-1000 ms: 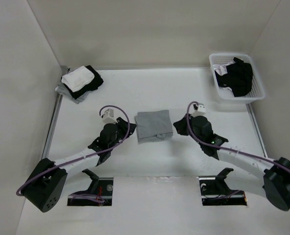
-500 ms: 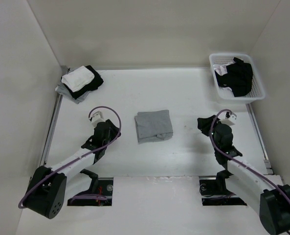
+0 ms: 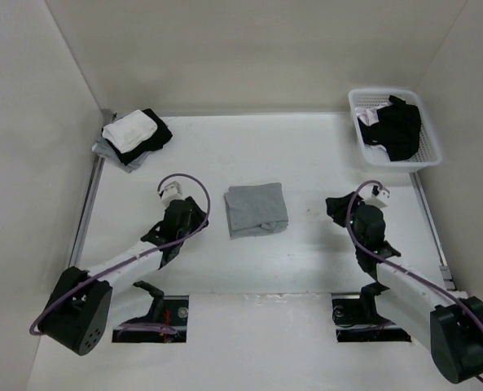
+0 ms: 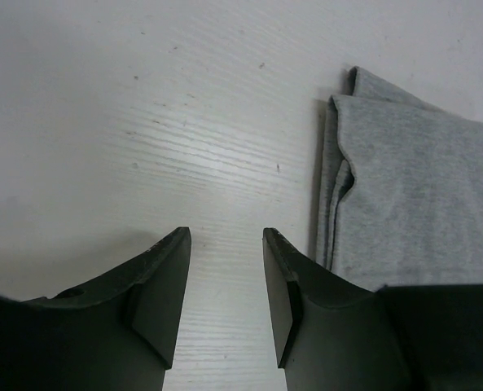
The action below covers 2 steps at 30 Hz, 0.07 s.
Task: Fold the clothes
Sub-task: Fold the tank top
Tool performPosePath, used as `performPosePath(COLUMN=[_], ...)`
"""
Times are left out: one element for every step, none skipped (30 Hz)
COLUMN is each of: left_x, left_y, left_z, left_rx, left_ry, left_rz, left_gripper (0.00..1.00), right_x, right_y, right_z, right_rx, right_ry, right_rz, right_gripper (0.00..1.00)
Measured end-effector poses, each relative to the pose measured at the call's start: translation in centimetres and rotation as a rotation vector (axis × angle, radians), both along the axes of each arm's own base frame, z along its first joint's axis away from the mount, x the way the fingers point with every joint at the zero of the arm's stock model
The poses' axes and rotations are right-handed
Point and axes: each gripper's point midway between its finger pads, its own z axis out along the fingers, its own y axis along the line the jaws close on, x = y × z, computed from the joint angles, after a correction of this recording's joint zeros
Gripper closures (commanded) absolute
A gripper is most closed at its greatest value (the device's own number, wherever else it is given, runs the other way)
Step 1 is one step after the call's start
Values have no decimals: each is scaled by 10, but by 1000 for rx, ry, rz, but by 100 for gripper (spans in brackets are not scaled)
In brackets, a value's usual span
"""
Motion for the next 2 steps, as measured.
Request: performPosePath(left_x=[1,2], left_y=[-3,-5], left_z=[0,-1], left_rx=[2,5], left_ry=[3,8], left_rz=[-8,-15], left_gripper=[59,58], right_x=[0,0], right_y=[0,0], right_z=[0,-1], right_rx=[0,0], right_ry=[2,3], right_rz=[1,1], right_gripper=[57,57])
